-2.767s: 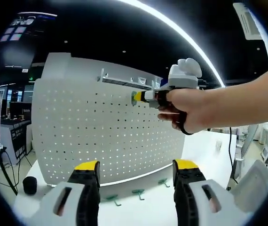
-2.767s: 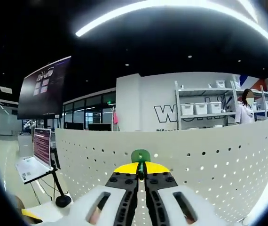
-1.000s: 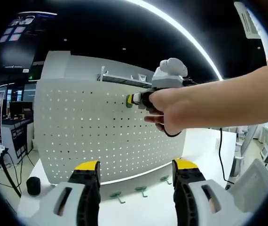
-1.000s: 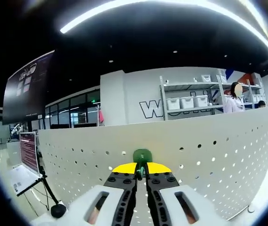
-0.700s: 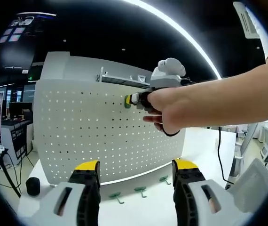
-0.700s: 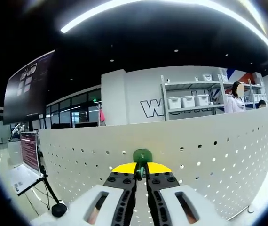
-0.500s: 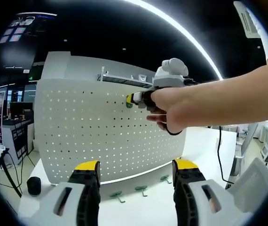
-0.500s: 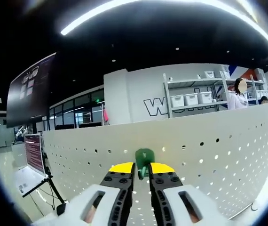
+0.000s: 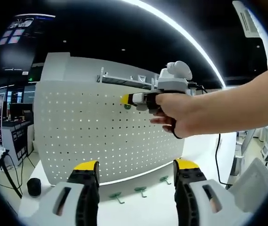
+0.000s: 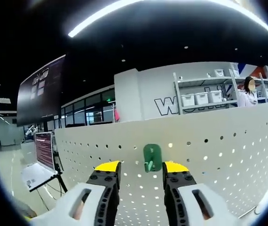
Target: Insert the hook assembly into the mounting plate slot until the hook locks in place.
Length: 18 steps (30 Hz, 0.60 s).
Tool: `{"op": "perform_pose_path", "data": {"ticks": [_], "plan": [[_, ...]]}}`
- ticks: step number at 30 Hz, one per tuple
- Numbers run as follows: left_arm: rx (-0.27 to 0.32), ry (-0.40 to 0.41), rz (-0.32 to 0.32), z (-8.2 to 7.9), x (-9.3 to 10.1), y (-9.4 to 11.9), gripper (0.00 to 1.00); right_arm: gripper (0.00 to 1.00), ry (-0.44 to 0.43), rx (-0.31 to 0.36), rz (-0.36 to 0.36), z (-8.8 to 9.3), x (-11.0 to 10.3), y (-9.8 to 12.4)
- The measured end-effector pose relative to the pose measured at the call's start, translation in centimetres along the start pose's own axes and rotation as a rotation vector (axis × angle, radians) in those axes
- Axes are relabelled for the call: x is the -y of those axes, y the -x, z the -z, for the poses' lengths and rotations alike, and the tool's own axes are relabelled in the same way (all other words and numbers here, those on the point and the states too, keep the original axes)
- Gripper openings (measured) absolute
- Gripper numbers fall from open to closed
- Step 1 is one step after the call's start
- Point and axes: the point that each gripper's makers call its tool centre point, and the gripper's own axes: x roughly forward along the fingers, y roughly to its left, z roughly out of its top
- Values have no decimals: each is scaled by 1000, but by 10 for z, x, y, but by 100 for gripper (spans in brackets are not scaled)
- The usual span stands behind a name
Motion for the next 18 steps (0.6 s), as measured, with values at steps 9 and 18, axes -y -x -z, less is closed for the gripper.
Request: {"op": "perform_pose_path", "data": {"ticks": [9, 18], "plan": [[4, -4, 0, -3, 1, 0, 66, 34, 10, 10, -62, -2, 7, 10], [-4, 2, -3, 0, 3, -1, 65, 34, -67, 37, -102, -6, 15, 21]]}}
